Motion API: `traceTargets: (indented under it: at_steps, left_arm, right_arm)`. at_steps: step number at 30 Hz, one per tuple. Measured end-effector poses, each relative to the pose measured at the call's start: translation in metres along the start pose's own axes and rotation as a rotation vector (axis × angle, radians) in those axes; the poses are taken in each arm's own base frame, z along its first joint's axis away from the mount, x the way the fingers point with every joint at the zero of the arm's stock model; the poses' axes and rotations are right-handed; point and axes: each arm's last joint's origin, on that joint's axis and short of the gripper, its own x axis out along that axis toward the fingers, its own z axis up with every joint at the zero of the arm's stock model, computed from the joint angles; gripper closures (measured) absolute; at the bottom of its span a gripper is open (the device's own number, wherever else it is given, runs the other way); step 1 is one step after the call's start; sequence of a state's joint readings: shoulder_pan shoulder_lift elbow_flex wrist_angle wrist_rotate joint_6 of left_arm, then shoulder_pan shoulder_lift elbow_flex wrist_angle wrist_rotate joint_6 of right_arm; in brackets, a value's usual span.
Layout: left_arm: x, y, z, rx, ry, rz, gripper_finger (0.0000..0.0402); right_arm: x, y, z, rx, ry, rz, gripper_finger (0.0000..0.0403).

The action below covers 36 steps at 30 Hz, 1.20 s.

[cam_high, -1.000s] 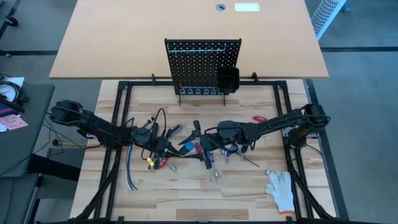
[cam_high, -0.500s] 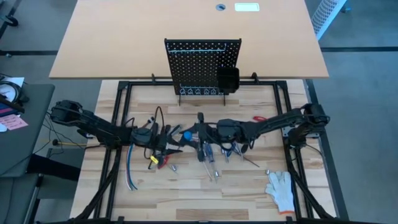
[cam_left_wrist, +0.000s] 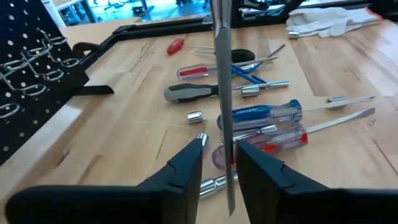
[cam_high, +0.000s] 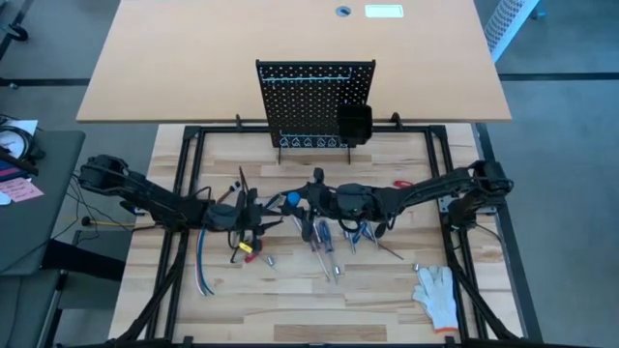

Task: Hang tools onto peg board
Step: Hang the blue screwdriver on the pegboard, then hang the black-blue screwdriver on the pegboard

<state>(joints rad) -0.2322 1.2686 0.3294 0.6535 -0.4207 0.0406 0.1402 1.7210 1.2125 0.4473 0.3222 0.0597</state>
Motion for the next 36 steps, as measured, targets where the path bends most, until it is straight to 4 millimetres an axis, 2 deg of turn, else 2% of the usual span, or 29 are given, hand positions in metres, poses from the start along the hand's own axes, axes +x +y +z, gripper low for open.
traceTargets:
  at_steps: [8, 13, 18, 25, 28, 32, 36]
  left_arm:
    - [-0.0006, -0.0015, 0.0001, 0.006, -0.001, -0.007, 0.0368]
    - [-0.0025, -0.0066, 0.0006, 0.047, -0.013, -0.057, 0.0398]
    - [-0.0030, -0.0078, 0.0017, 0.045, -0.024, -0.065, 0.0370]
    - [-0.0033, -0.0097, 0.0045, 0.024, -0.054, -0.133, 0.0280]
    - [-0.0029, -0.0089, 0.0053, -0.001, -0.061, -0.127, 0.0254]
    - [-0.0011, -0.0073, 0.0041, -0.018, -0.055, -0.117, 0.0246]
    - [-0.0012, -0.0070, 0.0042, -0.011, -0.055, -0.103, 0.0266]
  right_arm:
    - [-0.0002, 0.0002, -0.0009, -0.050, 0.011, 0.009, 0.0258]
    - [-0.0005, 0.0029, -0.0017, -0.076, 0.021, 0.092, 0.0258]
    - [-0.0010, 0.0044, -0.0016, -0.096, 0.020, 0.122, 0.0258]
    - [-0.0010, 0.0046, -0.0016, -0.099, 0.020, 0.129, 0.0258]
    - [-0.0010, 0.0046, -0.0007, -0.097, 0.011, 0.129, 0.0258]
    - [-0.0010, 0.0047, 0.0017, -0.090, -0.014, 0.129, 0.0258]
    - [-0.0009, 0.0048, 0.0016, -0.090, -0.013, 0.129, 0.0258]
